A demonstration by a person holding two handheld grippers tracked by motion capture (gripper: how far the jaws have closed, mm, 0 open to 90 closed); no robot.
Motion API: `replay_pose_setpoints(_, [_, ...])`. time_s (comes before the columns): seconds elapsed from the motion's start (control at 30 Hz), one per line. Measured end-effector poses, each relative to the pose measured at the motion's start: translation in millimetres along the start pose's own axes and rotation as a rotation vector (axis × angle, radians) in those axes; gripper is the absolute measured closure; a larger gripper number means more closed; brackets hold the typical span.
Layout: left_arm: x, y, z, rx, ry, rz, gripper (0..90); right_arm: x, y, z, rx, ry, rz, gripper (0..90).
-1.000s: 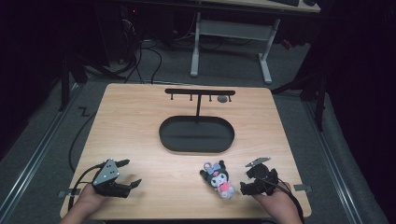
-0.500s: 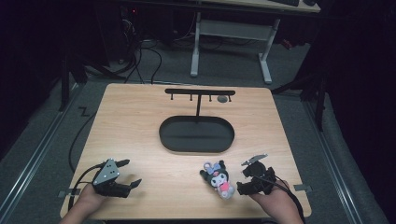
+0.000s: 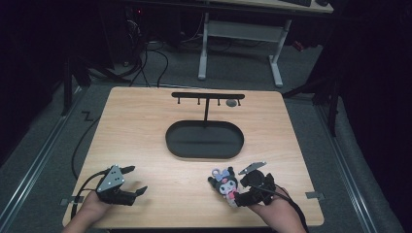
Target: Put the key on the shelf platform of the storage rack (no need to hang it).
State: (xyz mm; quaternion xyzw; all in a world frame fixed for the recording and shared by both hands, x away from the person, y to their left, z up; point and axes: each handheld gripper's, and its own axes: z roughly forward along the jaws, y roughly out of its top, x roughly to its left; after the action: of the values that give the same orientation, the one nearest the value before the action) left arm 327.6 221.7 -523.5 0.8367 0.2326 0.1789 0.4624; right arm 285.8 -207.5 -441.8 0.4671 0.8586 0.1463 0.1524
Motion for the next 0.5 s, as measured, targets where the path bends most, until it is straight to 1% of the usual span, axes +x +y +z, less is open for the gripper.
replay_pose_setpoints(0.13, [-0.3,0.0,0.1,-0.001,0.000,0.001,15.5,9.0,0.9,4.5,0.005,0.017,-0.022,15.5])
replay_pose_setpoints(0.2, [-0.3,0.0,0.1,-0.001,0.000,0.002,15.5,13.6,0.7,7.2,0.015,0.024,-0.025,15.3])
replay_pose_setpoints(0.3, [-0.3,0.0,0.1,0.000,0.000,0.002,15.5,18.6,-0.3,12.3,0.027,0.038,-0.043,15.2])
replay_pose_setpoints(0.4, [-0.3,0.0,0.1,0.000,0.000,0.003,15.5,22.6,-1.5,17.3,0.043,0.047,-0.046,15.2])
replay_pose_setpoints(0.47, [-0.2,0.0,0.1,0.000,-0.001,0.002,15.5,24.2,-2.3,20.4,0.049,0.045,-0.050,15.2])
replay_pose_setpoints(0.5, [-0.3,0.0,0.1,0.000,-0.001,0.003,15.5,25.3,-2.7,21.8,0.050,0.048,-0.043,15.2])
